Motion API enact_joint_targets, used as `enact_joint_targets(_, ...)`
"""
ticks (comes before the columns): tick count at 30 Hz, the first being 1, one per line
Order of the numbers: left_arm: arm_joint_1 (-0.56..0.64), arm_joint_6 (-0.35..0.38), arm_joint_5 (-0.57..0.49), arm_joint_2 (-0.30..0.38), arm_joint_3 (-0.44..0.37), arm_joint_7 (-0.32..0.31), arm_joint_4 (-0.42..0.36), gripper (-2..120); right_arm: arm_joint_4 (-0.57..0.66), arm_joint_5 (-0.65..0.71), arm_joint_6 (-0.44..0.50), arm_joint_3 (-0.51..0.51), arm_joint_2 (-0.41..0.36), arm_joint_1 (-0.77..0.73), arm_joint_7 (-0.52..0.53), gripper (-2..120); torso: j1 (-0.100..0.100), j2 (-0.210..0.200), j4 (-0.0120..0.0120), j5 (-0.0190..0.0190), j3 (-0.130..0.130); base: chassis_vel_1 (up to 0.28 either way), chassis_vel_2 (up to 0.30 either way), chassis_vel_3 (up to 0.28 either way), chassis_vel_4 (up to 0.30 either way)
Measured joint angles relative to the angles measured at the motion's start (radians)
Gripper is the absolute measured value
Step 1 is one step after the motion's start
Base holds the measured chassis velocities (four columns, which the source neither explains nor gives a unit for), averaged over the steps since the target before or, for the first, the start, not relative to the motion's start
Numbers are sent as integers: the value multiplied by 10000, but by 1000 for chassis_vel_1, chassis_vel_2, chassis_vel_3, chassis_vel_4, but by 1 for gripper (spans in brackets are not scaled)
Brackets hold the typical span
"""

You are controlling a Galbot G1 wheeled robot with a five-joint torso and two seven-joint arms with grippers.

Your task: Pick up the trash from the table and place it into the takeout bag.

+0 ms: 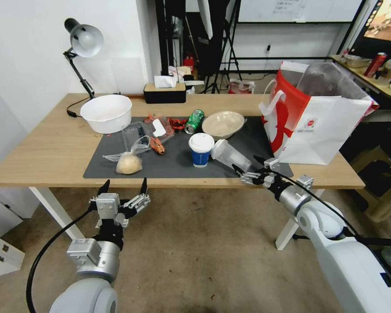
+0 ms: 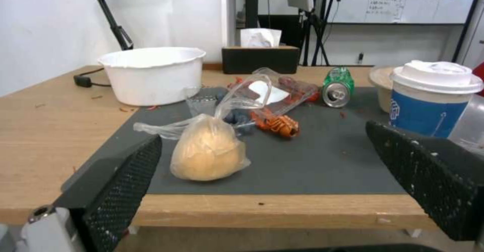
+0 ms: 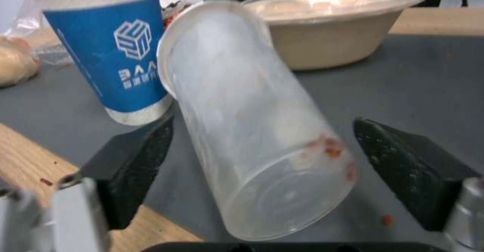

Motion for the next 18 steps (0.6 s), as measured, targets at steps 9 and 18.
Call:
enact_joint_targets(9, -38, -57, -4, 0, -12, -20, 96, 100, -33, -131, -20, -72, 127, -63, 168, 61, 0, 0, -1, 0, -1, 0, 0, 0, 0)
enact_joint_targets(18, -71, -135, -16, 0, -2, -33, 192, 100, 458, -94, 65, 203, 169, -368, 314, 53, 0, 0, -1, 0, 0, 0, 0, 0, 0)
